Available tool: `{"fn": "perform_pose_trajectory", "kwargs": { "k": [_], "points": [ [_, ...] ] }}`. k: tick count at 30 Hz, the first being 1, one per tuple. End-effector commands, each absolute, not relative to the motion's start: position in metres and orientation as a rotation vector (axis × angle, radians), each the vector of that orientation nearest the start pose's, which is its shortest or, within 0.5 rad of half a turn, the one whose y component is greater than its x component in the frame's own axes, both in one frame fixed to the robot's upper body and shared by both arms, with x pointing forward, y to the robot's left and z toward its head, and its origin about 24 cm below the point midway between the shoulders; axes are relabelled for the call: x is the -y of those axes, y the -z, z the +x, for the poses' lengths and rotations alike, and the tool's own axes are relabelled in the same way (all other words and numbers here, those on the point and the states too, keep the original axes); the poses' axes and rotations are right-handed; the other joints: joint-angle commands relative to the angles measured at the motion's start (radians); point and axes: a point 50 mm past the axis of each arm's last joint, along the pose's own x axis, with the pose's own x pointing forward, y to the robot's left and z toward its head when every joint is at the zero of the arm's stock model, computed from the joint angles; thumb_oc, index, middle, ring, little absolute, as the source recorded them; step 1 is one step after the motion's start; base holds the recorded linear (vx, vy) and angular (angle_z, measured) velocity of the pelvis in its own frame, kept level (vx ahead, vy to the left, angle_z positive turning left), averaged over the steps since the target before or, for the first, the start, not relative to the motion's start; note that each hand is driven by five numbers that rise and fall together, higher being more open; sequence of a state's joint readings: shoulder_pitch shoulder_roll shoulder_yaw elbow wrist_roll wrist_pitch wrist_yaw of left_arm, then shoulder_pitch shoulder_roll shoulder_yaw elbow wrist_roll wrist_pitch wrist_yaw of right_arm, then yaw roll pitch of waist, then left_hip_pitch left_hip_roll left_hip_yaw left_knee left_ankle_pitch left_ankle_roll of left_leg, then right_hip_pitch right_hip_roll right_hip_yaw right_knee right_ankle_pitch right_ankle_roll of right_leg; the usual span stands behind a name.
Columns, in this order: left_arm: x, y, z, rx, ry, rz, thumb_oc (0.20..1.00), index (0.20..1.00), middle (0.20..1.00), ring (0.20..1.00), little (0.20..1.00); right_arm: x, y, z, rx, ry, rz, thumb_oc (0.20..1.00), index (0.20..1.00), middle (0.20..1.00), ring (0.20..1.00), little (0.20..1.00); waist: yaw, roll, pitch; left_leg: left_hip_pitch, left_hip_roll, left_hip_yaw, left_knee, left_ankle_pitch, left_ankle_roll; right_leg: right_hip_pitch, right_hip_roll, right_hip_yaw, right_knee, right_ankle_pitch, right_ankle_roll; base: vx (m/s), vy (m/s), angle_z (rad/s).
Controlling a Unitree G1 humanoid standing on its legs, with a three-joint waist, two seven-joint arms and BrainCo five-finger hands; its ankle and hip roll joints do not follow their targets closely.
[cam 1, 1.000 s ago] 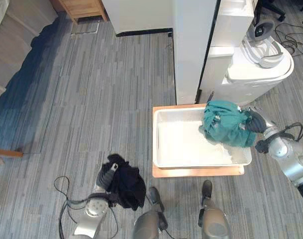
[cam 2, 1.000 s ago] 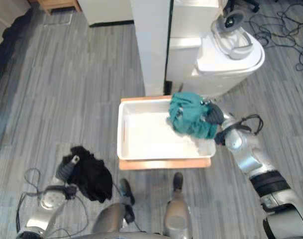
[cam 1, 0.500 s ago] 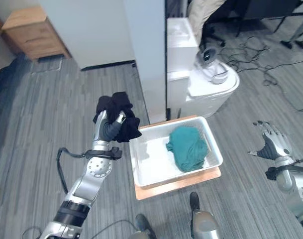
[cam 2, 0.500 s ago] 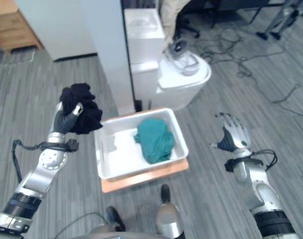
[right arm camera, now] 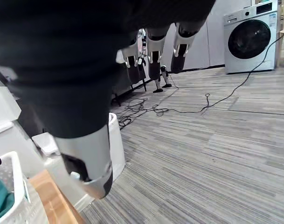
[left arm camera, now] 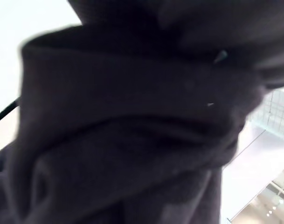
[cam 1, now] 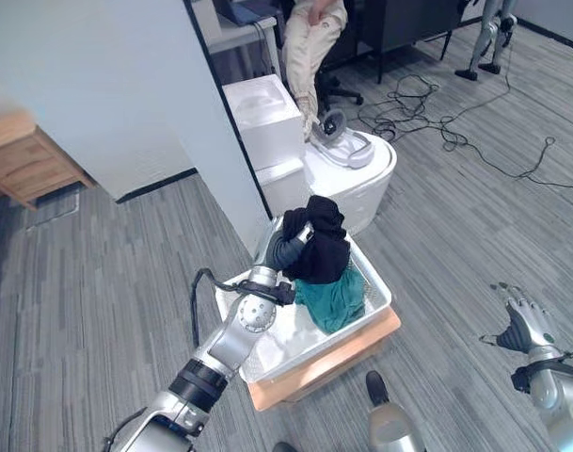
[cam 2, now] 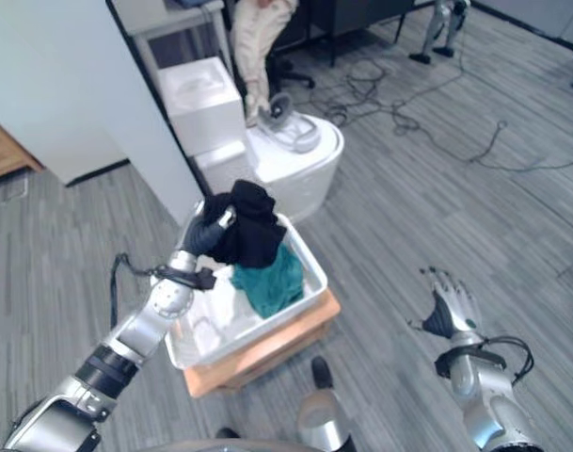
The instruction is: Tidy up the quilt and then pick up the clothes from the bed and put them into the laundry hamper.
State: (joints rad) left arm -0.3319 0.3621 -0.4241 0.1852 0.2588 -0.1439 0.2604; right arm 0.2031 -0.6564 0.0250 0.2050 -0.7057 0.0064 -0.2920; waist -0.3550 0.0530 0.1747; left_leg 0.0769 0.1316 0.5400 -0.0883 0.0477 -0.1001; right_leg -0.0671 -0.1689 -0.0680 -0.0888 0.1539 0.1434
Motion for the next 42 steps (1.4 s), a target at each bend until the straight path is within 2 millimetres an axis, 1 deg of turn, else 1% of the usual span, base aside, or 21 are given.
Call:
{"fn": "perform_pose_trajectory", "kwargs": {
  "k": [1, 4, 5, 6, 7, 8, 9, 10, 12, 15, 18, 22, 26, 29, 30, 32, 34, 38, 39, 40, 42],
  "points": [
    [-0.123, -0.111, 0.319, 0.435, 0.109, 0.682, 0.2, 0.2, 0.2, 0.2, 0.2, 0.307, -0.03, 0.207, -0.154, 0.202, -1.399, 1.0, 1.0, 1.0, 1.0, 1.0, 0.025, -0.034, 0.03, 0.066, 0.106, -0.058, 0.001, -0.036, -0.1, -0.071, -0.088, -0.012, 0.016, -0.037, 0.118, -0.15, -0.031, 0.02],
    [-0.135, -0.082, 0.326, 0.266, 0.04, 0.679, 0.2, 0.2, 0.2, 0.2, 0.2, 0.303, -0.016, 0.206, -0.206, 0.192, -1.374, 1.0, 1.0, 1.0, 1.0, 1.0, 0.039, -0.039, 0.074, 0.007, 0.104, -0.064, 0.002, -0.016, -0.102, -0.126, -0.088, -0.008, 0.019, -0.023, 0.118, -0.15, -0.015, 0.03],
    [-0.135, -0.082, 0.326, 0.266, 0.04, 0.679, 0.2, 0.2, 0.2, 0.2, 0.2, 0.303, -0.016, 0.206, -0.205, 0.192, -1.373, 1.0, 1.0, 1.0, 1.0, 1.0, 0.039, -0.039, 0.074, 0.007, 0.104, -0.064, 0.002, -0.016, -0.102, -0.127, -0.088, -0.008, 0.019, -0.023, 0.118, -0.13, -0.013, 0.0],
    [-0.142, -0.068, 0.328, 0.184, 0.007, 0.684, 0.2, 0.2, 0.2, 0.2, 0.2, 0.298, -0.01, 0.207, -0.221, 0.176, -1.36, 1.0, 1.0, 1.0, 1.0, 1.0, 0.043, -0.04, 0.091, -0.012, 0.102, -0.065, 0.002, -0.009, -0.102, -0.144, -0.089, -0.009, 0.02, -0.018, 0.118, -0.06, -0.006, -0.02],
    [-0.142, -0.068, 0.328, 0.185, 0.005, 0.684, 0.2, 0.2, 0.2, 0.2, 0.2, 0.298, -0.01, 0.208, -0.219, 0.176, -1.359, 1.0, 1.0, 1.0, 1.0, 1.0, 0.042, -0.04, 0.091, -0.013, 0.102, -0.065, 0.002, -0.009, -0.102, -0.145, -0.089, -0.009, 0.02, -0.017, 0.118, -0.09, -0.005, 0.0],
    [-0.145, -0.062, 0.33, 0.142, -0.002, 0.683, 0.2, 0.2, 0.2, 0.2, 0.2, 0.294, -0.007, 0.21, -0.222, 0.164, -1.35, 1.0, 1.0, 1.0, 1.0, 1.0, 0.043, -0.04, 0.099, -0.022, 0.101, -0.065, 0.002, -0.005, -0.102, -0.153, -0.09, -0.008, 0.021, -0.014, 0.118, -0.09, 0.012, 0.01],
    [-0.15, -0.046, 0.331, 0.043, -0.002, 0.653, 0.765, 0.765, 0.765, 0.765, 0.765, 0.29, -0.003, 0.214, -0.233, 0.139, -1.343, 1.0, 1.0, 1.0, 1.0, 1.0, 0.043, -0.041, 0.116, -0.034, 0.099, -0.064, 0.001, 0.0, -0.103, -0.166, -0.092, -0.006, 0.02, -0.01, 0.118, -0.09, 0.013, 0.0],
    [-0.15, -0.047, 0.331, 0.044, -0.003, 0.652, 1.0, 1.0, 1.0, 1.0, 1.0, 0.29, -0.004, 0.215, -0.232, 0.14, -1.343, 1.0, 1.0, 1.0, 1.0, 1.0, 0.042, -0.041, 0.117, -0.035, 0.099, -0.064, 0.001, 0.0, -0.103, -0.167, -0.092, -0.005, 0.021, -0.01, 0.118, -0.07, 0.014, -0.02],
    [-0.157, -0.039, 0.332, -0.017, -0.006, 0.629, 1.0, 1.0, 1.0, 1.0, 1.0, 0.281, 0.0, 0.222, -0.235, 0.107, -1.313, 1.0, 1.0, 1.0, 1.0, 1.0, 0.041, -0.037, 0.131, -0.049, 0.097, -0.067, 0.001, 0.002, -0.105, -0.181, -0.093, -0.001, 0.021, -0.005, 0.118, -0.03, 0.017, -0.03],
    [-0.163, -0.034, 0.33, -0.045, -0.022, 0.585, 1.0, 1.0, 1.0, 1.0, 1.0, 0.277, 0.0, 0.223, -0.231, 0.086, -1.292, 1.0, 1.0, 1.0, 1.0, 1.0, 0.042, -0.033, 0.127, -0.051, 0.096, -0.065, 0.001, 0.002, -0.105, -0.183, -0.092, -0.004, 0.019, -0.004, 0.118, 0.0, 0.008, -0.04],
    [-0.167, -0.04, 0.325, 0.001, -0.032, 0.505, 1.0, 1.0, 1.0, 1.0, 1.0, 0.273, 0.002, 0.221, -0.232, 0.058, -1.247, 1.0, 1.0, 1.0, 1.0, 1.0, 0.043, -0.033, 0.116, -0.038, 0.098, -0.062, 0.001, -0.002, -0.107, -0.17, -0.092, -0.007, 0.018, -0.007, 0.118, 0.01, -0.002, 0.0],
    [-0.185, -0.052, 0.314, 0.072, -0.071, 0.412, 1.0, 1.0, 1.0, 1.0, 1.0, 0.272, 0.009, 0.214, -0.263, -0.016, -1.213, 1.0, 1.0, 1.0, 1.0, 1.0, 0.063, -0.035, 0.089, -0.004, 0.103, -0.068, 0.001, -0.01, -0.109, -0.127, -0.092, -0.021, 0.017, -0.02, 0.118, 0.05, -0.032, -0.02],
    [-0.213, -0.057, 0.297, 0.106, -0.151, 0.349, 1.0, 1.0, 1.0, 1.0, 1.0, 0.282, 0.035, 0.2, -0.41, -0.02, -1.174, 1.0, 1.0, 1.0, 1.0, 1.0, 0.095, -0.037, 0.06, 0.033, 0.106, -0.077, 0.001, -0.018, -0.109, -0.073, -0.088, -0.04, 0.015, -0.033, 0.118, 0.06, -0.027, 0.04],
    [-0.235, -0.045, 0.28, 0.061, -0.244, 0.199, 1.0, 1.0, 1.0, 1.0, 1.0, 0.289, 0.056, 0.185, -0.554, 0.019, -1.077, 1.0, 1.0, 1.0, 1.0, 1.0, 0.114, -0.04, 0.038, 0.058, 0.108, -0.085, 0.001, -0.019, -0.107, -0.037, -0.087, -0.049, 0.014, -0.04, 0.114, 0.05, -0.019, 0.09],
    [-0.239, -0.039, 0.274, 0.043, -0.276, 0.125, 1.0, 1.0, 1.0, 1.0, 1.0, 0.291, 0.064, 0.179, -0.605, 0.056, -1.02, 1.0, 1.0, 1.0, 1.0, 1.0, 0.12, -0.04, 0.034, 0.068, 0.11, -0.089, 0.001, -0.025, -0.107, -0.024, -0.085, -0.052, 0.015, -0.048, 0.113, 0.03, -0.022, 0.12],
    [-0.246, -0.025, 0.258, -0.009, -0.308, 0.07, 1.0, 1.0, 1.0, 1.0, 1.0, 0.294, 0.079, 0.169, -0.7, 0.105, -0.934, 1.0, 1.0, 1.0, 1.0, 1.0, 0.134, -0.043, 0.021, 0.072, 0.111, -0.098, 0.001, -0.022, -0.106, -0.008, -0.082, -0.056, 0.013, -0.049, 0.109, 0.04, -0.006, 0.2],
    [-0.252, 0.0, 0.24, -0.121, -0.338, 0.026, 1.0, 1.0, 1.0, 1.0, 1.0, 0.295, 0.093, 0.159, -0.795, 0.142, -0.85, 1.0, 1.0, 1.0, 1.0, 1.0, 0.147, -0.045, 0.011, 0.08, 0.113, -0.107, 0.001, -0.025, -0.104, 0.008, -0.08, -0.062, 0.013, -0.054, 0.105, 0.03, 0.008, 0.11],
    [-0.262, 0.07, 0.19, -0.481, -0.397, 0.025, 1.0, 1.0, 1.0, 1.0, 1.0, 0.288, 0.117, 0.141, -0.954, 0.27, -0.571, 1.0, 1.0, 1.0, 1.0, 1.0, 0.164, -0.046, 0.0, 0.097, 0.116, -0.117, 0.001, -0.031, -0.1, 0.038, -0.076, -0.073, 0.015, -0.066, 0.101, 0.02, 0.03, 0.14],
    [-0.262, 0.07, 0.191, -0.479, -0.397, 0.025, 1.0, 1.0, 1.0, 1.0, 1.0, 0.288, 0.117, 0.141, -0.952, 0.27, -0.57, 1.0, 1.0, 1.0, 1.0, 1.0, 0.164, -0.047, -0.001, 0.093, 0.115, -0.116, 0.001, -0.026, -0.1, 0.034, -0.076, -0.072, 0.014, -0.062, 0.1, 0.02, 0.045, 0.06],
    [-0.264, 0.12, 0.14, -0.793, -0.473, 0.005, 1.0, 1.0, 1.0, 1.0, 1.0, 0.28, 0.129, 0.133, -1.028, 0.318, -0.451, 1.0, 1.0, 1.0, 1.0, 1.0, 0.173, -0.047, -0.01, 0.096, 0.117, -0.12, 0.001, -0.028, -0.098, 0.042, -0.076, -0.077, 0.015, -0.065, 0.096, 0.03, 0.042, 0.05],
    [-0.264, 0.14, 0.107, -0.957, -0.527, -0.009, 1.0, 1.0, 1.0, 1.0, 1.0, 0.274, 0.135, 0.129, -1.064, 0.305, -0.429, 1.0, 1.0, 1.0, 1.0, 1.0, 0.181, -0.048, -0.016, 0.097, 0.115, -0.123, 0.001, -0.029, -0.098, 0.048, -0.078, -0.079, 0.014, -0.067, 0.094, 0.04, 0.046, 0.02]
  ]
}}
